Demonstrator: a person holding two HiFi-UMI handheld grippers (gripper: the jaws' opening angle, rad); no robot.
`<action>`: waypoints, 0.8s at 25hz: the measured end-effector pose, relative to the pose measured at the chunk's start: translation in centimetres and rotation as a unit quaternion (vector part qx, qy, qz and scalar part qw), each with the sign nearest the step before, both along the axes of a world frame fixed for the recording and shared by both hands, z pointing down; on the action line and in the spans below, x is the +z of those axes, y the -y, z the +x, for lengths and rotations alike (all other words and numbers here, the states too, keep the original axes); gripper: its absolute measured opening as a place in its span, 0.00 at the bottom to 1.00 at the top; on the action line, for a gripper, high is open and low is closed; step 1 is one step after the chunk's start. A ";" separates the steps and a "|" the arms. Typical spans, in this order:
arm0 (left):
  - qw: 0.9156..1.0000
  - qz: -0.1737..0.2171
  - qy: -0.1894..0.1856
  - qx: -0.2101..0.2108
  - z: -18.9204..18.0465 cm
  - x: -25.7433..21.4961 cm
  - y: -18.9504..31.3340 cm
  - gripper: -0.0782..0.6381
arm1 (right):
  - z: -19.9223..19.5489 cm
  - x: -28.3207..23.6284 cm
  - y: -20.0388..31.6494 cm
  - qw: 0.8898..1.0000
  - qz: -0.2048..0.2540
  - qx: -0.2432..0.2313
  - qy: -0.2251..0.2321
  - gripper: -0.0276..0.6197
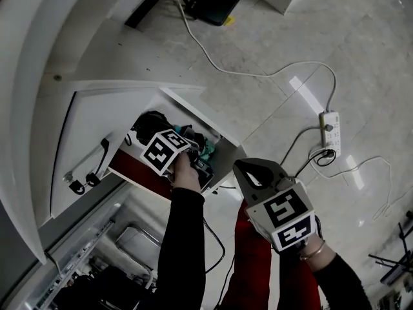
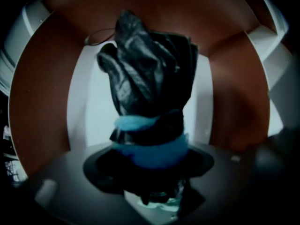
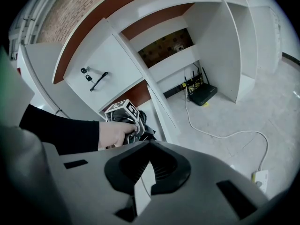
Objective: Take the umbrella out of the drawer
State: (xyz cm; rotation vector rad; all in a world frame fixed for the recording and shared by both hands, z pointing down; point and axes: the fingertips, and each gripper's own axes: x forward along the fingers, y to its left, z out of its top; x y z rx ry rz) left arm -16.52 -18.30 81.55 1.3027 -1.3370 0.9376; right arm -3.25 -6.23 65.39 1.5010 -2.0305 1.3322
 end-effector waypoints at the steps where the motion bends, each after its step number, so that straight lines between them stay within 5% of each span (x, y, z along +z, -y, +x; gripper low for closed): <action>1: 1.000 0.000 -0.001 0.002 0.0 -0.1 -0.1 0.56 | 0.0 -0.1 0.0 1.000 0.000 -0.001 0.000 0.04; 8: 0.998 0.001 -0.053 0.016 0.1 -1.3 -0.8 0.46 | -0.2 -1.3 0.0 1.000 0.000 -0.010 -0.004 0.04; 20: 0.995 0.008 -0.033 0.098 -2.4 -4.6 -2.1 0.43 | -2.3 -3.8 -0.3 0.999 0.003 -0.039 -0.005 0.04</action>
